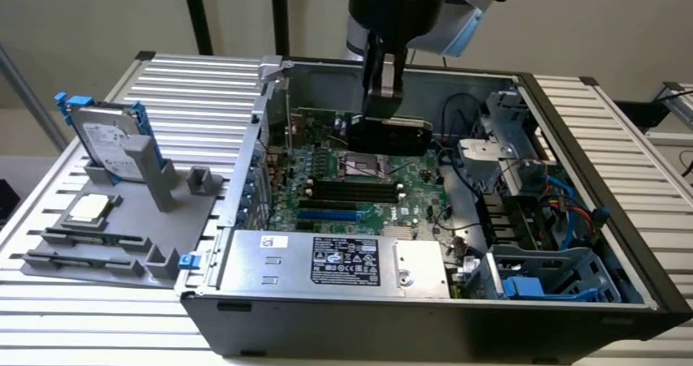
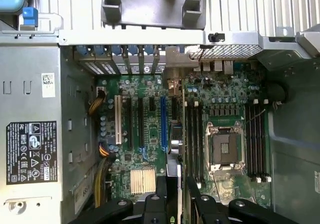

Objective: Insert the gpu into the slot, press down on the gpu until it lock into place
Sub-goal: 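Insert the gpu into the slot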

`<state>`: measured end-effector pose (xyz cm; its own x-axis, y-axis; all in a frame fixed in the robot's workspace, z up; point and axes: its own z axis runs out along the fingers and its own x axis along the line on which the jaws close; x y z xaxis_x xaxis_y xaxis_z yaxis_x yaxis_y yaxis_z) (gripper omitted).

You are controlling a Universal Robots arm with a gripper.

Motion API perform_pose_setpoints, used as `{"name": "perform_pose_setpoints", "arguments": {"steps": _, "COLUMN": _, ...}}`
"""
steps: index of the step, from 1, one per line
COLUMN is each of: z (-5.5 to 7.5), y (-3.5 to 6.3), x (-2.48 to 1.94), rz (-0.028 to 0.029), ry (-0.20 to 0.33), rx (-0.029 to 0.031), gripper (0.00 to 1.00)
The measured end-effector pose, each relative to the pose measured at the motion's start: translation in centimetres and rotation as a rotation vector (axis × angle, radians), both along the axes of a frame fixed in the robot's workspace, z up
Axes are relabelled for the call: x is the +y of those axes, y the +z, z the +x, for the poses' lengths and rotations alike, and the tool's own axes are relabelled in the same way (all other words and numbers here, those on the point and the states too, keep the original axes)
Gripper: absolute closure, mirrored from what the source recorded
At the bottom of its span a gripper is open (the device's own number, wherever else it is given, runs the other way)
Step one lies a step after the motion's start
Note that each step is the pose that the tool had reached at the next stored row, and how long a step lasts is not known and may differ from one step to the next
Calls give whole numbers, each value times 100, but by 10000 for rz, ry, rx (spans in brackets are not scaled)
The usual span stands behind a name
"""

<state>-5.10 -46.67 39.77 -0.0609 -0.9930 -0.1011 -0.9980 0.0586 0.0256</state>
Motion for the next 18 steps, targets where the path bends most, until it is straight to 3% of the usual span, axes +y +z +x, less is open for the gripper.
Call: {"name": "perform_pose_setpoints", "arguments": {"steps": 18, "z": -167, "y": -326, "x": -74, "rz": 1, "ry": 0, "rx": -1, "gripper": 74}}
